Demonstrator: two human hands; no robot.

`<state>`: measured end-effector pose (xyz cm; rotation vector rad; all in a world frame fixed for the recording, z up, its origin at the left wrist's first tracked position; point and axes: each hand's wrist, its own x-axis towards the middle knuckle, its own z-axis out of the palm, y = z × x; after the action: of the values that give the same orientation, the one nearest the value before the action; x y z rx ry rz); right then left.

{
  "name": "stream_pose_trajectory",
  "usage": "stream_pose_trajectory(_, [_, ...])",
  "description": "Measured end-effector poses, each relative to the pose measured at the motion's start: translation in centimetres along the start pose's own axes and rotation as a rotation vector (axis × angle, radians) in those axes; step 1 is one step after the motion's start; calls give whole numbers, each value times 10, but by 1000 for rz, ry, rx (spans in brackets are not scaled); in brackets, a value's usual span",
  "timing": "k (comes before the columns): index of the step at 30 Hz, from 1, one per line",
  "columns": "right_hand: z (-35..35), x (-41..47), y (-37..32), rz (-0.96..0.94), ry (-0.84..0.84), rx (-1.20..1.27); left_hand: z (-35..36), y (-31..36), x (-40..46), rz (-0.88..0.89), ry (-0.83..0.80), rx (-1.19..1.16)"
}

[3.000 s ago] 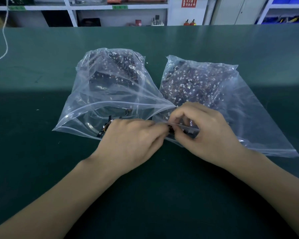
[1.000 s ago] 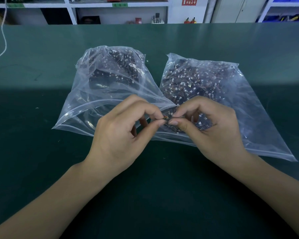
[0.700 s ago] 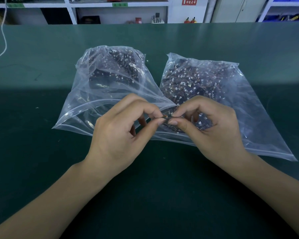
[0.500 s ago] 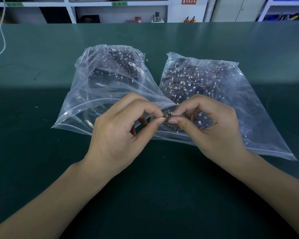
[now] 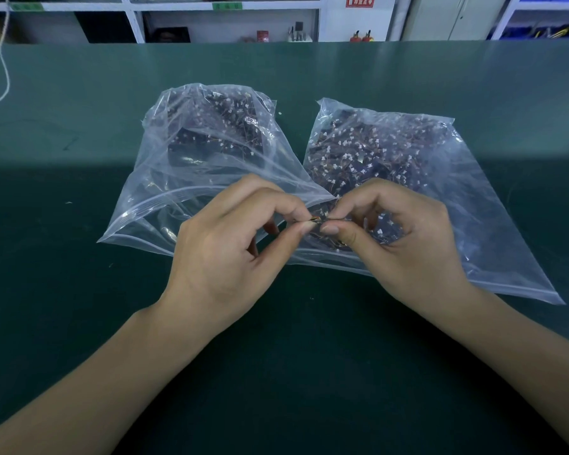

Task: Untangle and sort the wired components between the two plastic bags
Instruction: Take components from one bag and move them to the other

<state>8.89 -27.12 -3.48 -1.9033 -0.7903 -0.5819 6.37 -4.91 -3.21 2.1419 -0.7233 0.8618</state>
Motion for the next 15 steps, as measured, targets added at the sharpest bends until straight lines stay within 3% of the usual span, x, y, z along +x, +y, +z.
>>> stream_pose_trajectory(11, [-1,1,1,7,-48,19,-2,-1,1,27,-24,13])
stream_pose_trajectory(15, [-2,1,7,25,-82,-45,-1,-1,0,-36,-56,53])
